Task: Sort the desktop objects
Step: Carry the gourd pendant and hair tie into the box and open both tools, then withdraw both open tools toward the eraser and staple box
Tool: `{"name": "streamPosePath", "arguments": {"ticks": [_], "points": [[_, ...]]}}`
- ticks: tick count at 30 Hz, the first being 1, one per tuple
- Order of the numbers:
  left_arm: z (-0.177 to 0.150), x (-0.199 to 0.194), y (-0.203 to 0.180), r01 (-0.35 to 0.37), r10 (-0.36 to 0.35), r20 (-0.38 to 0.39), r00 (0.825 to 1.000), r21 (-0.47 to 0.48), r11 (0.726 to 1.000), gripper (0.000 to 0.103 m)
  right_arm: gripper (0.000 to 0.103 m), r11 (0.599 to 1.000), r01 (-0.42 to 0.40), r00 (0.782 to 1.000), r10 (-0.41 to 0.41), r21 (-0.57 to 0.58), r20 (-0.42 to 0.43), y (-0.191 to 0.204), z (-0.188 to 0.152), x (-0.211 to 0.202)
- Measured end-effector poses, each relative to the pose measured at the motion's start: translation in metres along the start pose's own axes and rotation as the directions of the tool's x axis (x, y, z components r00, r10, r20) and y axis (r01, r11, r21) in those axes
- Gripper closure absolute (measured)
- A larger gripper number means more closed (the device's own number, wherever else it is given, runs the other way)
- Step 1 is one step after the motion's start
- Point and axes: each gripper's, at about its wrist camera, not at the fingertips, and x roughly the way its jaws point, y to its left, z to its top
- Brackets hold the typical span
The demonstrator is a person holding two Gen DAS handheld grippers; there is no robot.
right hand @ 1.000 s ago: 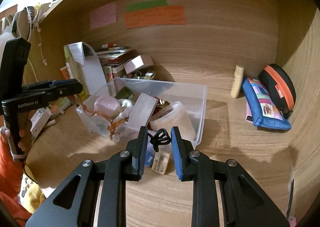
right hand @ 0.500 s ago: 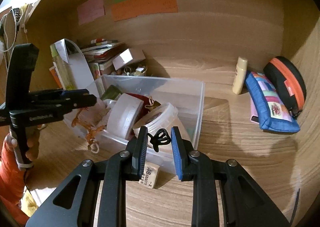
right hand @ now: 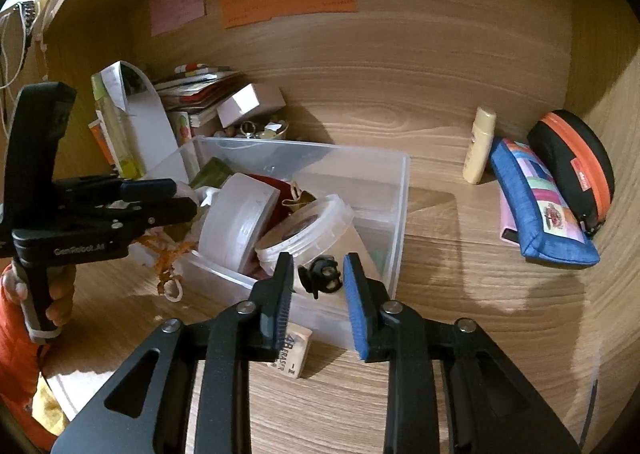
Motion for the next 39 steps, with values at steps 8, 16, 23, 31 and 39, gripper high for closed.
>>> {"name": "streamPosePath", "arguments": {"ticks": [8, 16, 23, 31, 39], "points": [[0.004, -0.017, 0.002, -0.013, 0.014, 0.052, 0.999, -0.022, 1.000, 0.040, 0.056, 0.999, 0.031, 0.999, -0.031, -0.013, 0.008, 0.007, -0.004, -0.009], [-0.002, -0.039, -0.005, -0.071, 0.070, 0.108, 0.992, 0.010, 0.997, 0.021, 0.027, 0.996, 0.086, 0.995, -0.085, -0.019, 0.044, 0.013, -0.013, -0.028], [-0.013, -0.056, -0.008, -0.110, 0.106, 0.138, 0.985, 0.024, 0.994, 0.007, 0.021, 0.996, 0.090, 0.996, -0.090, -0.010, 0.002, 0.015, -0.025, -0.029], [-0.037, -0.056, -0.007, -0.078, 0.077, 0.074, 0.994, 0.014, 0.997, 0.006, 0.023, 0.998, 0.033, 0.995, -0.028, 0.047, -0.099, 0.012, -0.043, -0.002], [-0.062, -0.051, -0.014, -0.087, 0.087, 0.001, 0.996, 0.015, 0.996, 0.002, 0.051, 0.998, -0.005, 0.984, 0.016, 0.062, -0.176, 0.019, -0.045, 0.029]]}}
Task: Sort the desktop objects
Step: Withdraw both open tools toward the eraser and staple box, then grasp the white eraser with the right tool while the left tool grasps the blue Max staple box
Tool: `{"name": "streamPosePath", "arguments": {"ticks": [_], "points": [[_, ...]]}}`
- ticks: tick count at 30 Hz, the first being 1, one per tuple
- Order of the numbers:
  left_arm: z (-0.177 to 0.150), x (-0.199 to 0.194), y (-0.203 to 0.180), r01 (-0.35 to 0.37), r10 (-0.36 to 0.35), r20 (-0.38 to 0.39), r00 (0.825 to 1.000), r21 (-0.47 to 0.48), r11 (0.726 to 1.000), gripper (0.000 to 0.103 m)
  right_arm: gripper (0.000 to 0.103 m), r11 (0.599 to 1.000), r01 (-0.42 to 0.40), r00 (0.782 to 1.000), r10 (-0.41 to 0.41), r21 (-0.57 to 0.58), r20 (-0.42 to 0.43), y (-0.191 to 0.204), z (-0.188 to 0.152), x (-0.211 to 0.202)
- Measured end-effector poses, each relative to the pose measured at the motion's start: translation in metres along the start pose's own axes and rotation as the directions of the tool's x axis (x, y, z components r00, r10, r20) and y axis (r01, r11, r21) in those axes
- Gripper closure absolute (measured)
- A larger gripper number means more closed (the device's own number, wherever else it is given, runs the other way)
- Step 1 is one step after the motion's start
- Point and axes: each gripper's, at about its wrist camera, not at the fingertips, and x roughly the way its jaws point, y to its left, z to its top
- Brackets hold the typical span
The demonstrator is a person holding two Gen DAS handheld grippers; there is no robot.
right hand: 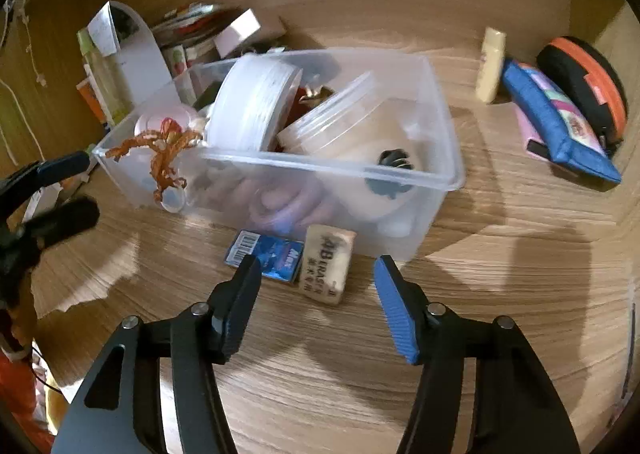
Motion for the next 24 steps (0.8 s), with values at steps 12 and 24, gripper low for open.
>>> {"name": "streamPosePath", "arguments": {"ticks": [12, 24], "points": [[-0.013, 0.033, -0.040, 0.013, -0.003, -0.140, 0.990, 0.067, 0.998, 0.002, 0.081, 0.997, -0.055, 0.998, 0.056, 0.051, -0.018, -0.014, -0.003, 0.006], [0.001, 0.070, -0.085, 0.074, -0.080, -0.219, 0.972, -0.039, 0.997, 0.002, 0.081, 0.994, -0.090, 0.990, 0.083, 0.058, 0.115, -0.050, -0.022, -0.050]]}}
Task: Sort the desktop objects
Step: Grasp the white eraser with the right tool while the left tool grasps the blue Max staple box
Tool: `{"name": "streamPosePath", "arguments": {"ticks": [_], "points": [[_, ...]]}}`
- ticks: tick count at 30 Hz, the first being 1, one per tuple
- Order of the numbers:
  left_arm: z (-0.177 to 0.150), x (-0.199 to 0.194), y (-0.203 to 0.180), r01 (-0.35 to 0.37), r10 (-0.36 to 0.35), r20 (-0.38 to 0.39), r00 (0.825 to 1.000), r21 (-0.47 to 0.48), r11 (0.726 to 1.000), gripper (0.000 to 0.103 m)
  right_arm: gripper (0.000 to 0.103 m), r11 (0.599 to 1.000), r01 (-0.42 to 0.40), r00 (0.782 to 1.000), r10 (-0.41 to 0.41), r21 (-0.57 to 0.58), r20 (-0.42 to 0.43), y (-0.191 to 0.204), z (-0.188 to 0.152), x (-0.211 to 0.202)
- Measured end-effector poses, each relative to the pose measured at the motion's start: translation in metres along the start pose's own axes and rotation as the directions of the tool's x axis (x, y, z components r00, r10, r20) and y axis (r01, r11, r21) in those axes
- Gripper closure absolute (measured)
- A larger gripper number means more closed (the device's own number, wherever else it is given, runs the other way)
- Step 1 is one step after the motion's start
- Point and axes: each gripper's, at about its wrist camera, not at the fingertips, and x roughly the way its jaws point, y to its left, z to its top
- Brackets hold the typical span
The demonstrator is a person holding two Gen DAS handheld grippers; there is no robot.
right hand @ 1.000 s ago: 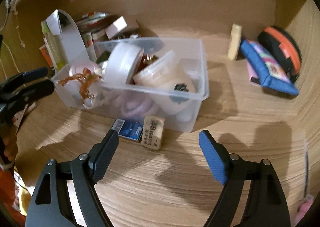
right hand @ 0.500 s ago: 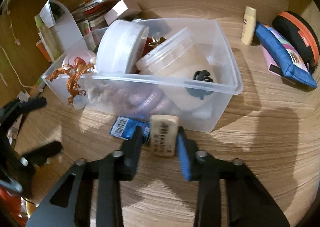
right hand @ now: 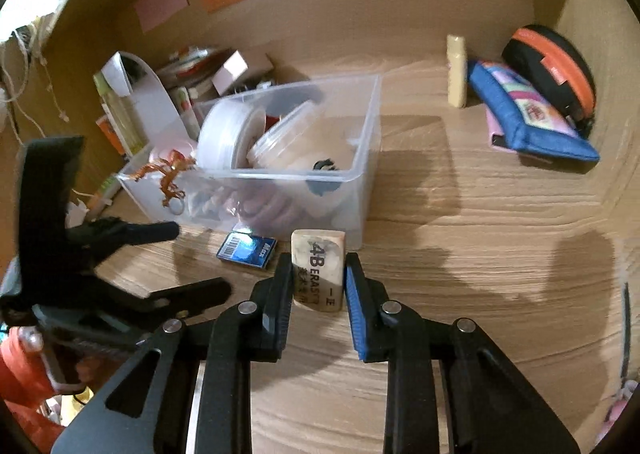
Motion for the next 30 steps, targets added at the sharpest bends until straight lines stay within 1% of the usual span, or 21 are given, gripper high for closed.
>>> {"name": "streamPosePath", "arguments": {"ticks": [3, 6, 7, 8, 10, 11, 13, 15, 17, 18, 19, 21, 24, 25, 27, 30], "points": [[0.004, 0.006, -0.012, -0.038, 0.038, -0.001, 0.999, 0.015, 0.999, 0.002, 0.080, 1.000, -0.011, 1.000, 0.011, -0.003, 0.028, -0.005, 0.001, -0.009], [0.008, 0.007, -0.017, -0.066, 0.065, 0.017, 0.998, 0.011, 0.998, 0.003, 0.080, 0.999, -0.038, 0.999, 0.038, 0.003, 0.037, -0.010, 0.001, -0.014], [0.009, 0.008, -0.017, -0.074, 0.074, 0.019, 0.997, 0.010, 0.997, 0.005, 0.080, 0.999, -0.041, 0.998, 0.041, 0.004, 0.039, -0.011, 0.001, -0.014], [0.010, 0.009, -0.018, -0.084, 0.084, 0.021, 0.996, 0.008, 0.996, 0.008, 0.080, 0.999, -0.044, 0.998, 0.044, 0.004, 0.040, -0.011, 0.000, -0.014], [0.011, 0.013, -0.018, -0.084, 0.084, 0.002, 0.996, 0.007, 0.996, 0.024, 0.080, 0.999, -0.054, 0.998, 0.054, 0.004, 0.039, -0.013, -0.001, -0.015], [0.011, 0.017, -0.016, -0.081, 0.081, -0.014, 0.997, 0.000, 0.997, 0.026, 0.080, 0.998, -0.056, 0.998, 0.056, 0.003, 0.039, -0.014, -0.002, -0.016], [0.012, 0.018, -0.017, -0.100, 0.100, -0.011, 0.995, 0.011, 0.995, 0.027, 0.080, 0.998, -0.062, 0.997, 0.062, -0.004, 0.041, -0.013, -0.004, -0.018], [0.013, 0.019, -0.016, -0.094, 0.094, -0.014, 0.995, 0.012, 0.995, 0.029, 0.080, 0.998, -0.063, 0.997, 0.064, -0.011, 0.045, -0.013, -0.005, -0.019], [0.013, 0.019, -0.015, -0.096, 0.096, -0.011, 0.995, 0.012, 0.995, 0.034, 0.080, 0.998, -0.068, 0.996, 0.069, -0.012, 0.048, -0.011, -0.006, -0.020], [0.014, 0.017, -0.014, -0.094, 0.094, -0.003, 0.996, 0.012, 0.996, 0.047, 0.080, 0.997, -0.070, 0.996, 0.071, -0.010, 0.048, -0.011, -0.006, -0.020], [0.013, 0.016, -0.015, -0.089, 0.089, 0.000, 0.996, 0.017, 0.996, 0.053, 0.080, 0.997, -0.072, 0.996, 0.072, -0.010, 0.047, -0.010, -0.006, -0.020], [0.012, 0.013, -0.012, -0.059, 0.059, 0.001, 0.998, 0.014, 0.998, 0.053, 0.080, 0.997, -0.071, 0.996, 0.072, -0.011, 0.044, -0.008, -0.006, -0.019], [0.007, 0.009, -0.010, -0.047, 0.047, 0.003, 0.999, 0.022, 0.999, 0.053, 0.080, 0.997, -0.071, 0.997, 0.071, -0.014, 0.037, -0.005, -0.006, -0.018], [0.006, 0.008, -0.010, -0.033, 0.033, 0.001, 0.999, 0.023, 0.999, 0.053, 0.080, 0.998, -0.068, 0.997, 0.068, -0.016, 0.037, -0.004, -0.005, -0.018], [0.003, 0.001, -0.009, -0.016, 0.016, 0.016, 1.000, 0.021, 1.000, 0.053, 0.080, 0.998, -0.061, 0.997, 0.062, -0.018, 0.035, -0.001, -0.004, -0.018], [0.001, -0.013, -0.009, -0.018, 0.016, 0.062, 0.998, 0.035, 0.999, 0.053, 0.080, 0.998, -0.052, 0.998, 0.053, -0.020, 0.031, 0.003, -0.002, -0.017]]}}
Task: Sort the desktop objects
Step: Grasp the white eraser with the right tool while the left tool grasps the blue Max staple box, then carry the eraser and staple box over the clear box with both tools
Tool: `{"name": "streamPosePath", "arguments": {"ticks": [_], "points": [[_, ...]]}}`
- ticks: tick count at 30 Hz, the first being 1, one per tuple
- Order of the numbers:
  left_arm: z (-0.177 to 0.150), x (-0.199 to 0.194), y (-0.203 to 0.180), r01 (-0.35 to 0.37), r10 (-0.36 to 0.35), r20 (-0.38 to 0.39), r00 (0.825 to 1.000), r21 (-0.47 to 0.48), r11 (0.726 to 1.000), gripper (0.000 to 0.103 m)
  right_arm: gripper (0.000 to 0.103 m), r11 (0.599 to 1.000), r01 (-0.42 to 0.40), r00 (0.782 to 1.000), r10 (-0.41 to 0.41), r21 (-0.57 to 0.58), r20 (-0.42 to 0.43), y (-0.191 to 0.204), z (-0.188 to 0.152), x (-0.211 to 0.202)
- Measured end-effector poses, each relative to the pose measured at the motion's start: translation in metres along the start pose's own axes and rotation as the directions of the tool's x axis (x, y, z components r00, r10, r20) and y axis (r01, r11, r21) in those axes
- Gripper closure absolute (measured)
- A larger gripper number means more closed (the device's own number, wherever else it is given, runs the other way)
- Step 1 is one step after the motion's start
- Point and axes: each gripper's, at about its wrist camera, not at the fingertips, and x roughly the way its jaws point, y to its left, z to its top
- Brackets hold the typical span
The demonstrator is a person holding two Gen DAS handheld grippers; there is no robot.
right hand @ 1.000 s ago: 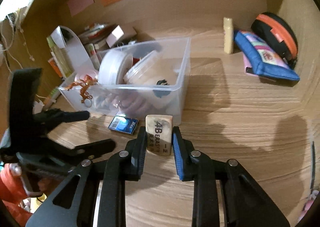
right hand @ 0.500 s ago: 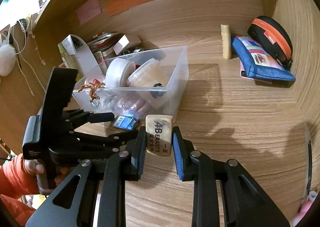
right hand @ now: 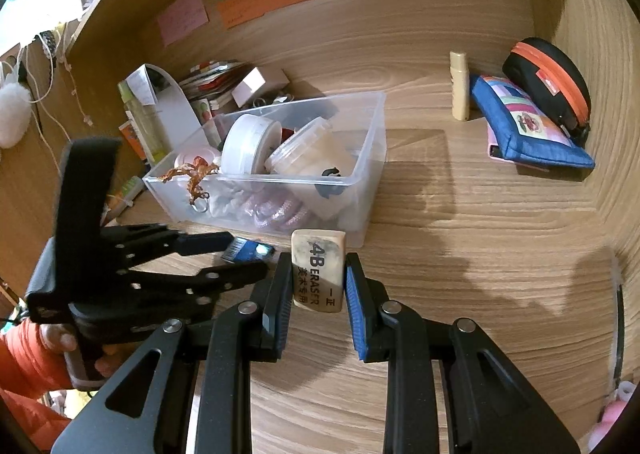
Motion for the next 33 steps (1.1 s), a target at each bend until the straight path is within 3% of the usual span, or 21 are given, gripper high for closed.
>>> {"name": "streamPosePath", "arguments": {"ticks": [9, 18, 26, 33], "points": [[0.007, -0.052, 0.022, 0.018, -0.016, 0.150, 0.989, -0.009, 1.000, 0.053, 0.080, 0.999, 0.019, 1.000, -0.019, -0.031, 0.019, 0.021, 0.015, -0.001], [0.025, -0.094, 0.066, 0.016, 0.003, 0.280, 0.960, -0.064, 0.998, 0.053, 0.080, 0.995, 0.079, 0.995, -0.075, -0.057, 0.069, 0.031, 0.045, 0.000], [0.044, -0.100, 0.099, -0.012, 0.045, 0.314, 0.948, -0.105, 0.994, 0.053, 0.080, 0.995, 0.092, 0.991, -0.088, -0.035, 0.096, 0.027, 0.070, 0.006], [0.066, -0.086, 0.113, 0.028, 0.015, 0.318, 0.948, -0.130, 0.991, 0.053, 0.080, 0.992, 0.110, 0.991, -0.105, -0.057, 0.085, 0.029, 0.090, 0.027]]}}
